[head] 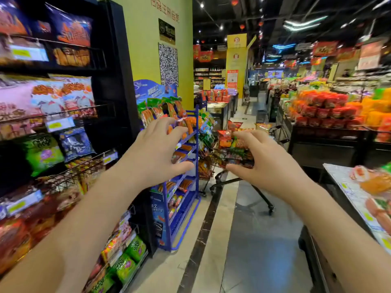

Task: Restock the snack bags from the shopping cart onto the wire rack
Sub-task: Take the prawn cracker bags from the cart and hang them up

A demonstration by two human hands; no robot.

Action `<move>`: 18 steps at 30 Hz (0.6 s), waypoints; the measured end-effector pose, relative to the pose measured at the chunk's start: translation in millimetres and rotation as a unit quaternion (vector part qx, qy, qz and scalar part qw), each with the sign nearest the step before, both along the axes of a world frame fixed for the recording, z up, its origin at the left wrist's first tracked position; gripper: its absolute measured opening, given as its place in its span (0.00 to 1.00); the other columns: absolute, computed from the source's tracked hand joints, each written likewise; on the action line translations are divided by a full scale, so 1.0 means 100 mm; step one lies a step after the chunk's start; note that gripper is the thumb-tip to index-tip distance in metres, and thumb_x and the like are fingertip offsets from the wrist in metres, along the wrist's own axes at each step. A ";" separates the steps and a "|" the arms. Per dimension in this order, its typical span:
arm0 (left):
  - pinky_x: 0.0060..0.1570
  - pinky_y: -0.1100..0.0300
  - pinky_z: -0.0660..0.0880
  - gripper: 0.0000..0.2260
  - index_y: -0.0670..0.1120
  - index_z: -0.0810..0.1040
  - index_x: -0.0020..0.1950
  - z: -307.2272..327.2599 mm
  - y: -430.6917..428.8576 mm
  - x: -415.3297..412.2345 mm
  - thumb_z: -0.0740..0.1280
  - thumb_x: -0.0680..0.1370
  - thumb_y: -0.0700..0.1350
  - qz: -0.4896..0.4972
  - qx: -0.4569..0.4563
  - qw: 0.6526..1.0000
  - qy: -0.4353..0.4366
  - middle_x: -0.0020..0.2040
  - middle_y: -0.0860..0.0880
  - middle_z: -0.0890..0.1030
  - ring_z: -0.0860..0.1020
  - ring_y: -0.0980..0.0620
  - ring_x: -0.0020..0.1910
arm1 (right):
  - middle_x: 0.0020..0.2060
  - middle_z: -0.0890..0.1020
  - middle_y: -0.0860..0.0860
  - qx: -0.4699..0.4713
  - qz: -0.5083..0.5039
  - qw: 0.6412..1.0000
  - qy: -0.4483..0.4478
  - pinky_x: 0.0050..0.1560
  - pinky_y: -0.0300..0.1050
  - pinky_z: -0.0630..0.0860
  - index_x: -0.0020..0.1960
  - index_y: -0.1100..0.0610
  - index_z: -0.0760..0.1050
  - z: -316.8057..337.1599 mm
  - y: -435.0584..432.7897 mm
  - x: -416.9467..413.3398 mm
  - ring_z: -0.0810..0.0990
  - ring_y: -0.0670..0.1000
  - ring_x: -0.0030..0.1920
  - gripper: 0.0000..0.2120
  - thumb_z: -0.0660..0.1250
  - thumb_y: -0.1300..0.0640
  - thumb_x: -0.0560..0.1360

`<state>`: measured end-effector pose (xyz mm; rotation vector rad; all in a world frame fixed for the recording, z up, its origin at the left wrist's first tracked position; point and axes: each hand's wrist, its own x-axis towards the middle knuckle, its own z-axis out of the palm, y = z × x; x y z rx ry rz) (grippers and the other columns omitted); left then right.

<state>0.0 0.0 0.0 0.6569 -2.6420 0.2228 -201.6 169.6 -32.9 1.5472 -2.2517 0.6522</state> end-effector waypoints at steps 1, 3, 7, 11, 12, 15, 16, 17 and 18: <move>0.76 0.44 0.59 0.39 0.53 0.59 0.82 -0.03 -0.08 -0.16 0.68 0.76 0.67 -0.013 -0.003 1.000 -0.006 0.81 0.46 0.56 0.54 0.44 0.80 | 0.75 0.66 0.47 -0.003 -0.006 1.000 0.001 0.65 0.49 0.75 0.80 0.44 0.59 -0.02 -0.05 -0.11 0.71 0.51 0.71 0.39 0.70 0.35 0.75; 0.76 0.44 0.59 0.39 0.53 0.59 0.82 -0.08 -0.23 -0.48 0.68 0.77 0.67 -0.022 -0.003 1.000 -0.013 0.81 0.46 0.56 0.54 0.44 0.81 | 0.76 0.65 0.47 0.000 -0.033 0.999 -0.002 0.66 0.48 0.74 0.81 0.44 0.58 -0.07 -0.14 -0.37 0.70 0.51 0.72 0.40 0.70 0.35 0.75; 0.77 0.44 0.58 0.39 0.53 0.61 0.82 -0.18 -0.54 -1.27 0.67 0.77 0.67 -0.034 -0.006 0.999 -0.035 0.82 0.45 0.55 0.52 0.43 0.81 | 0.77 0.65 0.48 0.017 -0.061 0.998 0.006 0.69 0.49 0.72 0.80 0.44 0.60 -0.18 -0.36 -1.04 0.67 0.52 0.74 0.39 0.70 0.36 0.75; 0.77 0.43 0.58 0.38 0.53 0.61 0.82 -0.20 -0.83 -2.12 0.67 0.77 0.67 -0.044 -0.008 0.998 -0.041 0.83 0.45 0.54 0.52 0.44 0.82 | 0.75 0.66 0.48 0.016 -0.075 0.997 0.018 0.67 0.46 0.72 0.80 0.45 0.61 -0.16 -0.59 -1.75 0.69 0.51 0.72 0.38 0.69 0.36 0.75; 0.78 0.43 0.58 0.38 0.53 0.61 0.82 -0.18 -0.90 -2.32 0.67 0.77 0.67 -0.050 -0.008 0.998 -0.045 0.83 0.44 0.54 0.51 0.44 0.82 | 0.75 0.66 0.48 0.018 -0.077 0.997 0.019 0.66 0.45 0.72 0.80 0.46 0.60 -0.14 -0.66 -1.94 0.69 0.51 0.72 0.38 0.69 0.36 0.76; 0.79 0.43 0.58 0.38 0.54 0.59 0.82 -0.12 -1.14 -2.83 0.66 0.77 0.68 -0.047 -0.004 0.998 -0.046 0.83 0.46 0.53 0.50 0.44 0.82 | 0.75 0.66 0.48 0.020 -0.082 0.996 0.019 0.66 0.48 0.72 0.80 0.47 0.60 -0.03 -0.86 -2.47 0.69 0.52 0.72 0.38 0.69 0.36 0.76; 0.79 0.43 0.57 0.38 0.54 0.59 0.82 -0.09 -1.22 -2.98 0.65 0.77 0.68 -0.045 -0.002 0.998 -0.047 0.83 0.46 0.53 0.50 0.44 0.82 | 0.75 0.67 0.49 0.015 -0.085 0.996 0.019 0.67 0.49 0.73 0.80 0.47 0.60 0.00 -0.94 -2.62 0.69 0.53 0.72 0.38 0.69 0.35 0.76; 0.79 0.43 0.57 0.38 0.54 0.58 0.82 -0.09 -1.32 -3.14 0.65 0.77 0.68 -0.045 0.000 0.998 -0.048 0.83 0.46 0.53 0.50 0.44 0.82 | 0.75 0.67 0.49 0.014 -0.088 0.996 0.017 0.67 0.50 0.73 0.80 0.47 0.61 0.02 -1.02 -2.78 0.69 0.53 0.73 0.38 0.69 0.35 0.75; 0.79 0.43 0.56 0.38 0.54 0.58 0.82 -0.09 -1.42 -3.29 0.66 0.77 0.68 -0.045 0.005 0.998 -0.051 0.83 0.46 0.53 0.50 0.44 0.82 | 0.75 0.67 0.49 0.017 -0.092 0.996 0.012 0.67 0.51 0.74 0.79 0.46 0.61 0.02 -1.11 -2.93 0.69 0.53 0.73 0.38 0.69 0.35 0.75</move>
